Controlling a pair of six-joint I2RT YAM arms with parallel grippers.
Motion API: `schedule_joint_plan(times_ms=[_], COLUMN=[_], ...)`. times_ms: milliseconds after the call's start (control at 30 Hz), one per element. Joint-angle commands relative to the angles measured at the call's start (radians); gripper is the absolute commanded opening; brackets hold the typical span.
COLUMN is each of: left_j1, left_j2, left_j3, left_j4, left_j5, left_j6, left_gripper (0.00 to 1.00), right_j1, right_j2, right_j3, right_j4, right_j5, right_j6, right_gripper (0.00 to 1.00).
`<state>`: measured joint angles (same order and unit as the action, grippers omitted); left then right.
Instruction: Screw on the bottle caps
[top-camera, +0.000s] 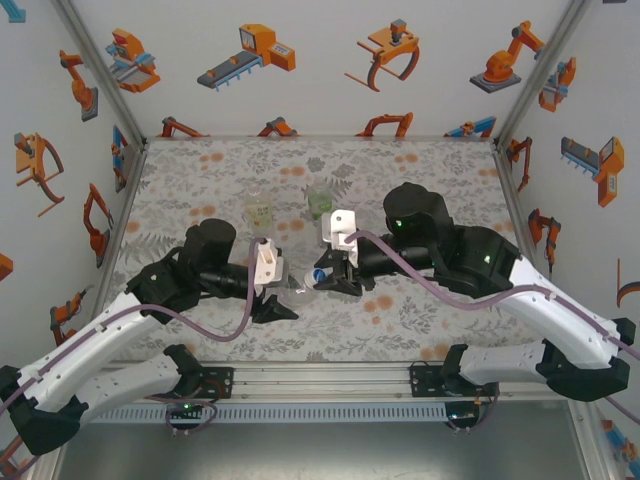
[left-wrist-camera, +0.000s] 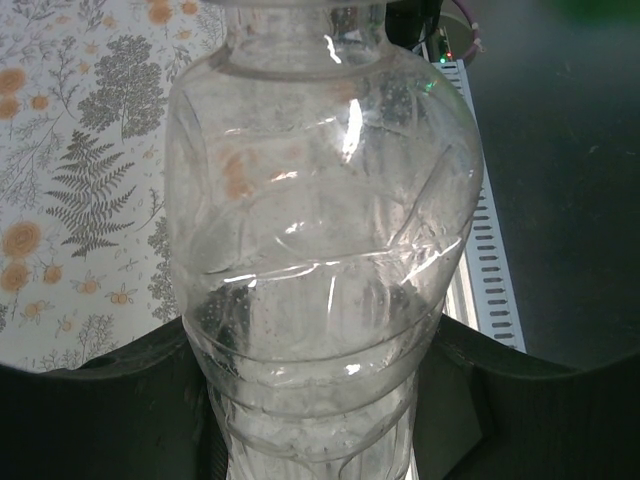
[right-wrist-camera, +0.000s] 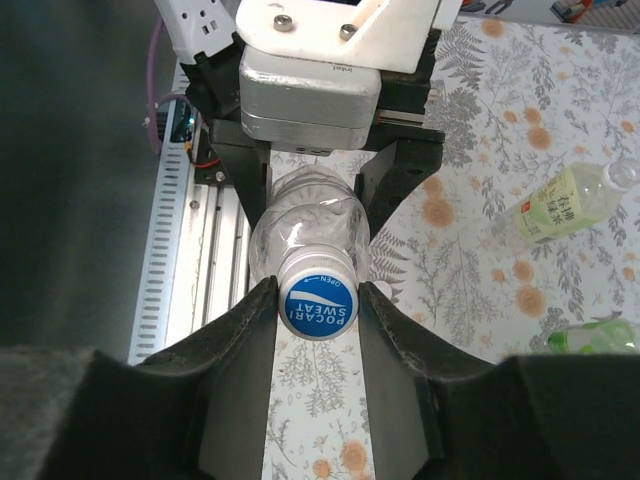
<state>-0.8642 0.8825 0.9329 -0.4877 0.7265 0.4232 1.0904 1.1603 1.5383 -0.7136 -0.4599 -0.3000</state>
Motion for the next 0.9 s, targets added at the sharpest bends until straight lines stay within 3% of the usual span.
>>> schedule_joint_plan(times_ms=[0,133,267,400,533,633,700,867], left_j1=[-0.003,-0.004,-0.002,-0.002,-0.002,-0.003,-0.003,-0.002], left_j2=[-0.02,-0.025,-0.027,-0.035,-0.039,-0.034,-0.027,-0.02], left_j3=[-0.008,-0.008,-0.011,-0.023,-0.038,-0.042,-0.039,-0.034], left_j4=[0.017,0.017,0.022,0.042,0.074,0.086,0.087,0.083], left_j5=[0.02,-0.003,-0.075,-0.163,-0.211,-0.217,-0.215,-0.211], left_j6=[-0.007,-0.009,-0.02,-0.028,-0.035,-0.035,-0.03,-0.027], left_gripper=[0.0,0.0,0.0,0.0,0.0,0.0,0.0,0.0], right_j1=[0.0,-0.001,-0.001,-0.001,-0.002,-0.003,-0.003,-0.005], right_j2=[0.006,0.002,0.001,0.008,0.015,-0.006,-0.005,0.014], right_j3=[-0.005,-0.012,-0.053,-0.098,-0.109,-0.154,-0.158,-0.119], right_j4=[0.002,0.001,0.081,0.141,0.057,0.017,-0.01,-0.02], right_j5=[-0.016,0.024,0.152,0.372,0.6,0.678,0.698,0.714], right_j6=[-0.011,0.036,0.27,0.697,1.19,1.51,1.601,1.574], right_gripper=[0.28,0.16,0.01,0.0,0.0,0.0,0.0,0.0])
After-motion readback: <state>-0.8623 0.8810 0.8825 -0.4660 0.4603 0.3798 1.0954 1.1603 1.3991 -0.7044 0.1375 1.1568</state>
